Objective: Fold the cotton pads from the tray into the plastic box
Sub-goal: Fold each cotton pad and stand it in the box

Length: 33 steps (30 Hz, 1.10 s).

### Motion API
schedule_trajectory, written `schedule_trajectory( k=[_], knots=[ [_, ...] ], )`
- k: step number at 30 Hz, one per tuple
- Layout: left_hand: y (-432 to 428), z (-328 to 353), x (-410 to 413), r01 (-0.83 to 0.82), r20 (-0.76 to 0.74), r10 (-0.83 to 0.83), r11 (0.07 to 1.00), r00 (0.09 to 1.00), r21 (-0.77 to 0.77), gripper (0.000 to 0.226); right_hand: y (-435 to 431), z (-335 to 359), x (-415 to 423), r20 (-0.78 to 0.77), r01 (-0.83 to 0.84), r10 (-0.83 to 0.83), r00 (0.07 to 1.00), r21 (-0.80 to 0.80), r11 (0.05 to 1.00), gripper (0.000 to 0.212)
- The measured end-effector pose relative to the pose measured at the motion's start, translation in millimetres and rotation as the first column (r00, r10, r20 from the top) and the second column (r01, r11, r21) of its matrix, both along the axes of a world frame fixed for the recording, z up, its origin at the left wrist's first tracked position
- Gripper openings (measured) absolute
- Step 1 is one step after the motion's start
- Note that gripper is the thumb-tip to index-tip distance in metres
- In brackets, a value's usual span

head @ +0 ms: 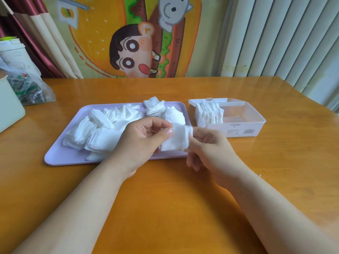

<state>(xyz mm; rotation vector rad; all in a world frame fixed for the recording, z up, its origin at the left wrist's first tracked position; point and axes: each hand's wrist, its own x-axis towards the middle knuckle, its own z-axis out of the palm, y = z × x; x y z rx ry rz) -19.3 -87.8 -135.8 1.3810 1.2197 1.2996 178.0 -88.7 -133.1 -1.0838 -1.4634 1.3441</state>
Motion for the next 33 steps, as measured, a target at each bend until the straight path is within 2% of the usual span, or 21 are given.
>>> schedule_trajectory(
  k=[14,18,21,24,29,33],
  knots=[
    [0,-4,11,-0.083,-0.038,0.089,0.986,0.995,0.144,0.01,-6,8,-1,0.004,-0.033,0.033,0.999,-0.021,0.999,0.028],
    [-1,-3,11,-0.119,-0.04,0.126,0.982,0.991,0.149,0.009,-5,10,0,-0.067,-0.108,0.104,0.992,-0.058,0.993,0.047],
    [-1,-2,11,-0.159,-0.047,0.167,0.976,0.985,0.151,0.009,-5,11,1,-0.099,-0.208,0.203,0.974,-0.042,0.977,0.029],
    [0,-3,10,-0.173,-0.058,0.184,0.973,0.981,0.152,0.01,-6,11,1,-0.067,-0.193,0.191,0.979,-0.029,0.981,0.04],
    [0,-4,9,-0.158,-0.064,0.169,0.977,0.984,0.145,0.008,-7,9,0,-0.066,-0.154,0.154,0.986,0.002,0.988,0.029],
    [1,-3,7,-0.141,-0.027,0.145,0.983,0.989,0.122,0.015,-4,7,1,-0.071,-0.146,0.146,0.987,0.003,0.989,0.032]
  ],
)
